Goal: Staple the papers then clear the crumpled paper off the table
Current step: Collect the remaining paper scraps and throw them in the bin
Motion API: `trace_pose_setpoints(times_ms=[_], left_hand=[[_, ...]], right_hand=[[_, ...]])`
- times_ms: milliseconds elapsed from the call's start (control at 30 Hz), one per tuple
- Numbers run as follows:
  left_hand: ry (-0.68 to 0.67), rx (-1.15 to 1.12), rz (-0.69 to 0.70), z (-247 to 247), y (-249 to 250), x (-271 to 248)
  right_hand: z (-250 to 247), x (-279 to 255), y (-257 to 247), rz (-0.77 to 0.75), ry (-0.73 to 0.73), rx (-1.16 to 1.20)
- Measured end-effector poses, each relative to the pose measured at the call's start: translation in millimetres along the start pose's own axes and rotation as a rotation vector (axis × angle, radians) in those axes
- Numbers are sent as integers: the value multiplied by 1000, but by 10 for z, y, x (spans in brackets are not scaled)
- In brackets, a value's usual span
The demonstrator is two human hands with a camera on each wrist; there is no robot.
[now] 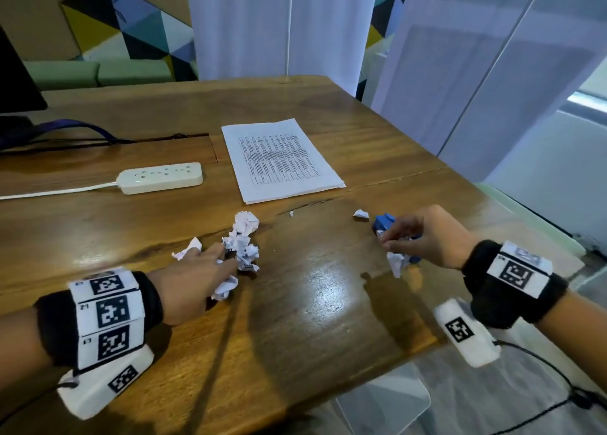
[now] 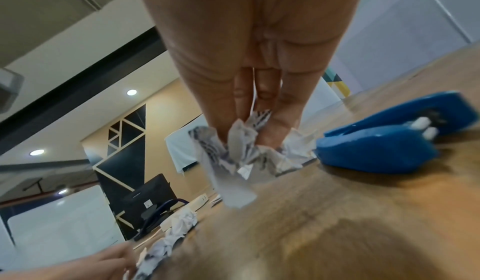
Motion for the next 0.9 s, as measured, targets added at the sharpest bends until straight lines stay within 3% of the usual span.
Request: trace_pose_setpoints(times_ms=[200, 367, 433, 533, 633, 900], left_hand=[[62, 10, 52, -155, 38, 70], [262, -115, 257, -477, 145, 202], [260, -242, 325, -549, 341, 235], [313, -297, 489, -697, 951, 151], [224, -333, 559, -676, 1622, 45], [-5, -384, 634, 133, 3199, 313]], right_hand=[[123, -572, 275, 76, -43, 79], [161, -1024, 480, 59, -15, 230], [186, -1204, 576, 75, 21, 317], [289, -1457, 791, 132, 97, 407], [490, -1681, 1010, 172, 146, 486], [1597, -1740, 1924, 404, -22, 399]])
Point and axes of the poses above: each hand's wrist, its own x-axis towards the middle knuckle, its own z-axis out of the palm, y = z × x, the point moved 10 cm from there along x, towards the middle knuckle, and after that the axes turned 9 degrees about -x, right-handed, at the moved point
